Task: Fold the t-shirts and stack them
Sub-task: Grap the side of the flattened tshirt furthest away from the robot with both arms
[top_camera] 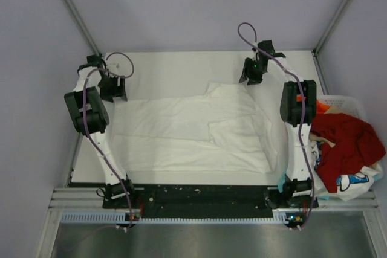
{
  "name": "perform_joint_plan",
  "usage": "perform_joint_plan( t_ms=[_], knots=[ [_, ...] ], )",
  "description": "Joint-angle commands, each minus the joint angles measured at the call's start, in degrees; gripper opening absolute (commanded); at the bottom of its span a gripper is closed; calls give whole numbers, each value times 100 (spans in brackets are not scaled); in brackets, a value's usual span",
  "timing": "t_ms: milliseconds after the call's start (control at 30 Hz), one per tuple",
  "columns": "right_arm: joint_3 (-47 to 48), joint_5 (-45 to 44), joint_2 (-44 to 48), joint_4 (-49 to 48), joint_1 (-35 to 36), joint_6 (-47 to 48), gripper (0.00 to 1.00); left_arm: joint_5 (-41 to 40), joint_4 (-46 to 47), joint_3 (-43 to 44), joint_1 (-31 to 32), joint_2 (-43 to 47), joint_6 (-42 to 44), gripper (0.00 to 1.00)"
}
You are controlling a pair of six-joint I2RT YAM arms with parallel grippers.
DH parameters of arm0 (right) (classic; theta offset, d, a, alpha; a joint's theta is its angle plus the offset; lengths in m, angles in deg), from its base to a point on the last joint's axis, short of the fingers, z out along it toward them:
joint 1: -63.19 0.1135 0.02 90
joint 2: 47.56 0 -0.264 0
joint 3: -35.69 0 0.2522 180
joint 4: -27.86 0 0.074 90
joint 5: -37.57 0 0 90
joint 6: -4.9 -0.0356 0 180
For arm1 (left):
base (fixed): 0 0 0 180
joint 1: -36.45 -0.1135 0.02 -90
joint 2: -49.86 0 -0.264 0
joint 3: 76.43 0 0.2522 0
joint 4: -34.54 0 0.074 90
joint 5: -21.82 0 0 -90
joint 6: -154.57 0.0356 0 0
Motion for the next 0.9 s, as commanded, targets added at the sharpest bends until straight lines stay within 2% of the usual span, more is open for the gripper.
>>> perform_joint_plan(
  t_ms=[0,167,200,267,333,400,433,467,600,867],
  knots=[
    [-25,542,-176,70,62,-23,42,579,-49,200,45,-244,-156,73],
    [-87,1376,-246,35,71,-137,32,983,-357,156,45,-350,-86,61],
    [-96,1543,-246,26,80,-155,28,1036,-392,148,45,-324,-51,58],
    [-105,1720,-220,8,80,-278,10,1002,-445,104,53,-254,-50,47],
    [-122,1721,-106,0,80,-322,0,1002,-585,104,53,-166,2,39],
    [-166,1738,52,-9,71,-340,0,1019,-639,-1,36,-8,90,29],
    [-201,1756,157,-27,80,-348,0,1019,-630,-54,44,88,108,21],
    [-236,1773,254,-44,80,-340,0,1011,-630,-89,45,176,116,2],
    [-780,1896,947,-228,80,-314,0,1177,-717,-239,45,676,327,0],
    [-3117,2011,2942,-554,141,-59,0,967,-752,-1354,45,1986,1363,0]
  ],
)
